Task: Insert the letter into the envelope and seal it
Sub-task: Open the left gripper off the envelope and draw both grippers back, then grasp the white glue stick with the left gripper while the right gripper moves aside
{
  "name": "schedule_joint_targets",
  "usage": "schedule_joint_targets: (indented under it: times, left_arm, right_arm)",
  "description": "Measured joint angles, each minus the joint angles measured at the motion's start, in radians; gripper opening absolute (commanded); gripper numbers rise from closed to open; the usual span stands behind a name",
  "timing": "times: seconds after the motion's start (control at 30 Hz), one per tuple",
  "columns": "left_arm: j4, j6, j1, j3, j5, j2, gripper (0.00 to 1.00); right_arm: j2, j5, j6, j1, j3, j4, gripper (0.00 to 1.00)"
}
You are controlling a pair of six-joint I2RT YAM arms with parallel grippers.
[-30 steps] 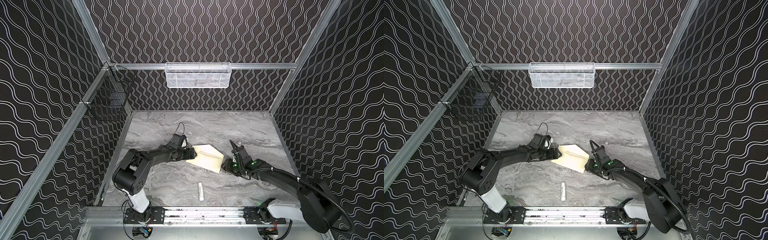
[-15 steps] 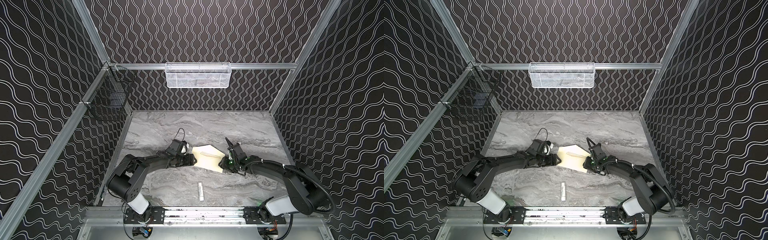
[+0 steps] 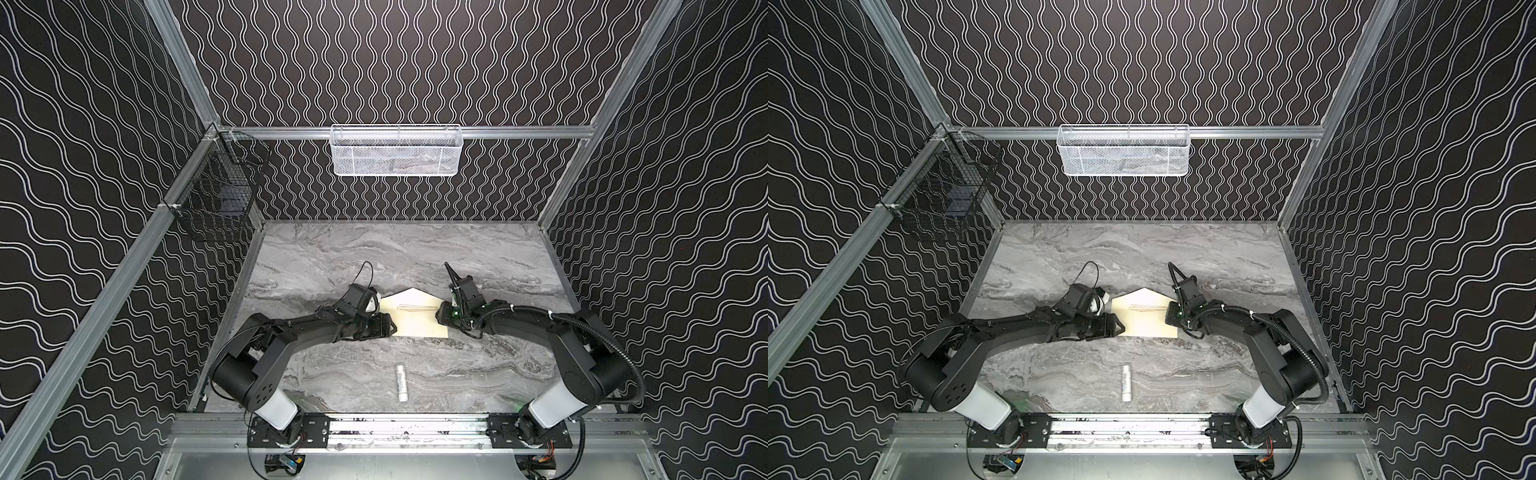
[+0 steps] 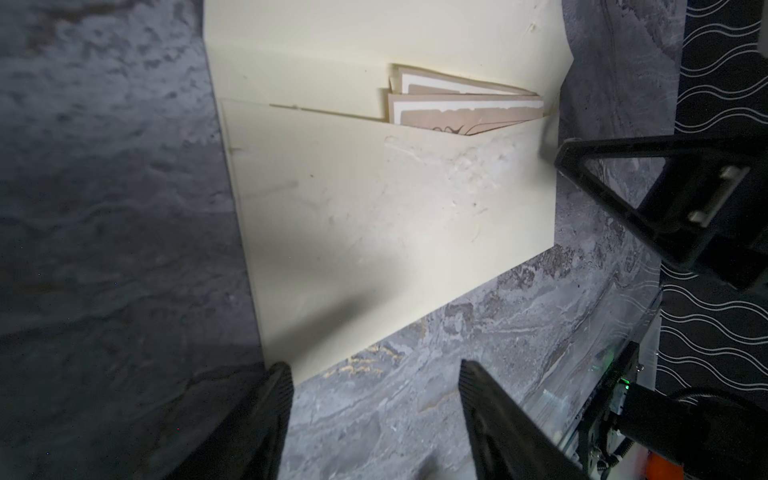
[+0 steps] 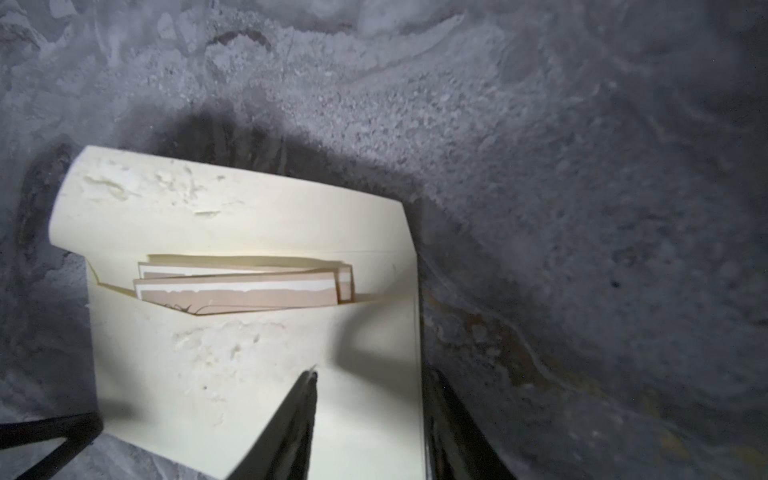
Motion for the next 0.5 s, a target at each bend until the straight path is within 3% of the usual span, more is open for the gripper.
schedule_joint_targets:
  times: [0.1,0.23,0.4,0.5]
  left_arm:
    - [-0.003,0.000,0.000,0.001,-0.003,-0.003,0.72]
    - [-0.118,0.005,-0.010,0.031,-0.086,-0.079,0.78]
    - [-0.278,-0.008,-0.127,0.065,-0.192,-0.215,0.79]
    - [-0.393,-0.061,-0.217,0.097,-0.283,-0.259,0.81]
  right_arm:
    - [0.001,0.007,-0.006,-0.002,0.008,-0.013,0.50]
    - [-0.073,0.032,-0.013,0.016,0.005,-0.103,0.56]
    - [-0.257,0.076,0.026,0.117,-0.102,-0.148,0.63]
    - [-0.331,0.144,0.060,0.193,-0.156,-0.193,0.75]
